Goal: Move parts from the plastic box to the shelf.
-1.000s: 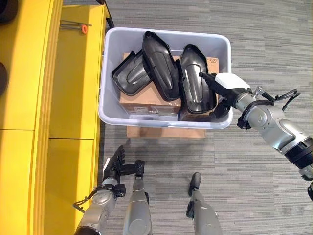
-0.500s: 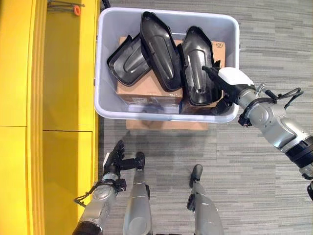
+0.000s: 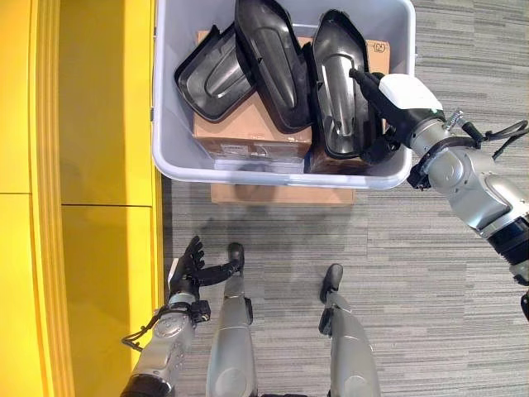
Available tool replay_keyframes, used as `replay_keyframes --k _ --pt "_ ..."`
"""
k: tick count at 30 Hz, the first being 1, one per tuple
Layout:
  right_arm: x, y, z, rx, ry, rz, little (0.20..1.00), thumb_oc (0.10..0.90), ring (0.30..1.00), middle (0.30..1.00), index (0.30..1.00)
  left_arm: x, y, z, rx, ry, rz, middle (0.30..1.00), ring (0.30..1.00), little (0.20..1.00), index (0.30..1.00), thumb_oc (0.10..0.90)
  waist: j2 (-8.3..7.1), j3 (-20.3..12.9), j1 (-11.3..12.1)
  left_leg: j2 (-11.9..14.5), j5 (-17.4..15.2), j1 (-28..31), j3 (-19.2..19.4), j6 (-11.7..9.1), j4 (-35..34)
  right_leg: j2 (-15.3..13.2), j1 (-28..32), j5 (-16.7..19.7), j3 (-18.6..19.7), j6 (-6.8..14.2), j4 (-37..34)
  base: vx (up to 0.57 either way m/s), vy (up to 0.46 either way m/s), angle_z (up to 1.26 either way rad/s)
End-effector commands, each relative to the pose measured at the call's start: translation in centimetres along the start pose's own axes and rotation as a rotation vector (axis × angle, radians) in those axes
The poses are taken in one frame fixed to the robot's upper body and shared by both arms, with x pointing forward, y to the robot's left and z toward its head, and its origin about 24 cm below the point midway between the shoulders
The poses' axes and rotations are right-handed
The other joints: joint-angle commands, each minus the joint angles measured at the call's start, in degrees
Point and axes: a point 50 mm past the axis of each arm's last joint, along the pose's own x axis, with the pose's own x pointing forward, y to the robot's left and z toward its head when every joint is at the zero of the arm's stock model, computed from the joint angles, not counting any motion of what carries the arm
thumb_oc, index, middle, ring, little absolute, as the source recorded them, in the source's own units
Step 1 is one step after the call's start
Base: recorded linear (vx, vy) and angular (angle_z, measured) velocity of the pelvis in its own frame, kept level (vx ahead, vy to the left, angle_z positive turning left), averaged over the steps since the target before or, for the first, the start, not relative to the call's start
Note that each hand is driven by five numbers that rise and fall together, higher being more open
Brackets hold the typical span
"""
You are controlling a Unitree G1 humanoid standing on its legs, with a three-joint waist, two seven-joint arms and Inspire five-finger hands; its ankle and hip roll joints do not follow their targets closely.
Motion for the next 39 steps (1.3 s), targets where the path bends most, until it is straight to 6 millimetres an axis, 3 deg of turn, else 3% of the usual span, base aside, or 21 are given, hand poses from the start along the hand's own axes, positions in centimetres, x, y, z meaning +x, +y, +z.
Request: replay_keyframes --k 1,17,22,33,37,38,39 --pt "0.5 -6.9 1.8 -0.037 -0.073 -0.244 1.000 0.900 1.000 1.000 1.000 -0.3 1.5 2.6 0.006 -0.126 0.024 1.000 1.000 1.000 1.000 0.900 -1.77 -0.39 -0.03 0.71 -11.05 0.62 0.54 -0.13 10.89 1.99 2.66 -7.94 -1.04 -2.78 3.53 0.00 0.000 0.00" --pt "0.9 -7.2 1.8 -0.092 -0.049 -0.277 1.000 0.900 1.000 1.000 1.000 -0.3 0.9 3.3 -0.001 -0.154 0.016 1.000 1.000 1.000 1.000 0.900 -1.03 0.53 0.20 -0.47 -12.43 -3.83 -0.25 0.71 13.49 1.68 -1.77 -9.28 -1.11 -3.22 7.71 0.00 0.001 0.03" --pt "1.0 -8.6 2.5 -0.134 -0.069 -0.316 1.000 0.900 1.000 1.000 1.000 -0.5 1.2 3.2 -0.004 -0.155 0.027 1.000 1.000 1.000 1.000 0.900 -0.96 0.53 0.26 -0.42 -12.12 -5.34 -0.46 0.76 13.29 1.88 -3.46 -9.32 -0.96 -3.33 8.10 0.00 0.000 0.00" --pt "0.8 -9.5 2.5 -0.211 -0.064 -0.358 1.000 0.900 1.000 1.000 1.000 -0.5 1.1 3.2 -0.011 -0.156 0.040 1.000 1.000 1.000 1.000 0.900 -0.47 0.53 -0.06 -0.75 -12.42 -8.15 -0.83 0.96 14.10 1.94 -6.68 -9.89 -0.79 -3.54 10.08 0.00 0.000 0.01" --pt "0.7 -10.1 2.5 -0.236 -0.055 -0.385 1.000 0.900 1.000 1.000 1.000 -0.5 1.2 3.3 -0.012 -0.161 0.046 1.000 1.000 1.000 1.000 0.900 -0.24 0.53 -0.16 -0.86 -12.90 -9.63 -0.99 1.12 15.08 1.90 -8.30 -10.09 -0.59 -3.56 11.31 0.02 -0.004 0.01" --pt "0.7 -10.4 2.4 -0.244 -0.048 -0.396 1.000 0.900 1.000 1.000 1.000 -0.5 1.2 3.1 -0.013 -0.155 0.049 1.000 1.000 1.000 1.000 0.900 -0.15 0.53 -0.21 -0.86 -14.53 -9.33 -1.48 0.71 15.68 1.95 -8.22 -11.57 -0.04 -3.20 12.27 0.00 0.000 0.00" --pt "0.7 -10.5 2.4 -0.245 -0.048 -0.399 1.000 0.900 1.000 1.000 1.000 -0.5 1.2 3.2 -0.014 -0.158 0.048 1.000 1.000 1.000 1.000 0.900 -0.14 0.53 -0.22 -0.87 -13.03 -10.35 -1.07 1.12 15.55 1.84 -9.11 -10.25 -0.49 -3.59 11.94 0.01 -0.010 0.04"
